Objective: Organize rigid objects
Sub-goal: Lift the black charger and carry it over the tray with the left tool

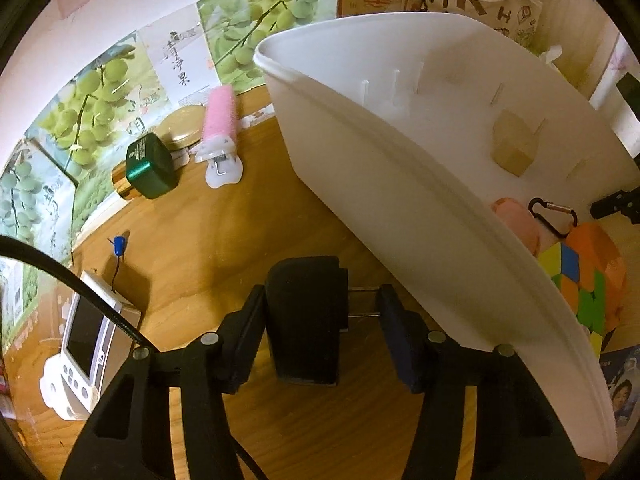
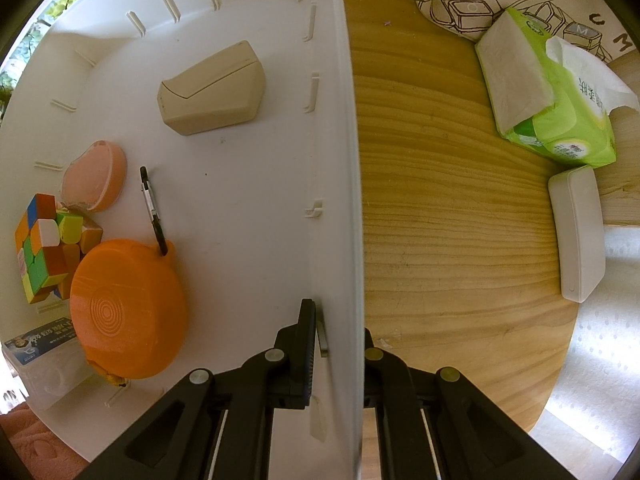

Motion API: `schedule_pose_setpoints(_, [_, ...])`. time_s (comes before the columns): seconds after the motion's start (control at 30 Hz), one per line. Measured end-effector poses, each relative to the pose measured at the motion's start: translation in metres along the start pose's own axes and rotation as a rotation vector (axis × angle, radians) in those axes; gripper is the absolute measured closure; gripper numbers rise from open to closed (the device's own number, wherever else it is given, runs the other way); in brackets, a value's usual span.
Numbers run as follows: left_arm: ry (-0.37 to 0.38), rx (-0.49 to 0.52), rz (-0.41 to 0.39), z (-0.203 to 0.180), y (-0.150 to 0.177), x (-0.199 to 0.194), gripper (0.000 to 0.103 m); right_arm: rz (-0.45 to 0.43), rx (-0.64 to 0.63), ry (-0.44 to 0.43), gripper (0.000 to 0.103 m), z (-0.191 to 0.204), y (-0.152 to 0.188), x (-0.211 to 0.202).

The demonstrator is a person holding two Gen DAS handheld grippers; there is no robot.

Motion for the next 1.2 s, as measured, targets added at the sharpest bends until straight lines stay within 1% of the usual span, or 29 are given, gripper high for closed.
schedule_pose_setpoints(0.13, [-0.008, -0.009, -0.002, -0.001, 0.002, 0.000, 0.044, -0.002, 0.000, 0.001, 0.095, -0.003, 0.000, 0.001])
schedule_pose_setpoints(0.43, [-0.039, -0.100, 0.011, -0.003, 0.015, -0.004, 0.044, -0.011, 0.001, 0.003, 0.095, 0.004, 0.005, 0.002])
schedule_pose_setpoints(0.63, [-0.043, -0.194, 0.035, -0.005, 0.032, -0.014, 0.044, -0.021, 0.001, 0.008, 0.095, 0.011, 0.011, -0.002])
schedule_pose_setpoints(0.9, [-0.062, -0.356, 0.097, -0.002, 0.057, -0.027, 0.045, -0.050, -0.009, 0.012, 0.095, 0.011, 0.015, -0.004])
schedule_pose_setpoints(1.03, [-0.080, -0.417, 0.095, -0.003, 0.069, -0.042, 0.044, -0.067, -0.022, 0.019, 0.095, 0.012, 0.016, -0.006])
schedule_pose_setpoints(1.13, [-0.107, -0.433, 0.086, -0.004, 0.069, -0.053, 0.045, -0.079, -0.030, 0.020, 0.095, 0.013, 0.018, -0.007])
schedule_pose_setpoints(1.2, [-0.134, -0.411, 0.081, -0.008, 0.071, -0.064, 0.044, -0.088, -0.035, 0.021, 0.095, 0.013, 0.019, -0.008])
Point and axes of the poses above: each gripper's, at about its wrist camera, not at the fingertips, and x roughly the way its jaws point, z to its left, y to its underside, the point moved 3 cm from there along x, roughly the way its jaws point, and after that the axes turned 1 degree about -y, right-handed, at the moved point
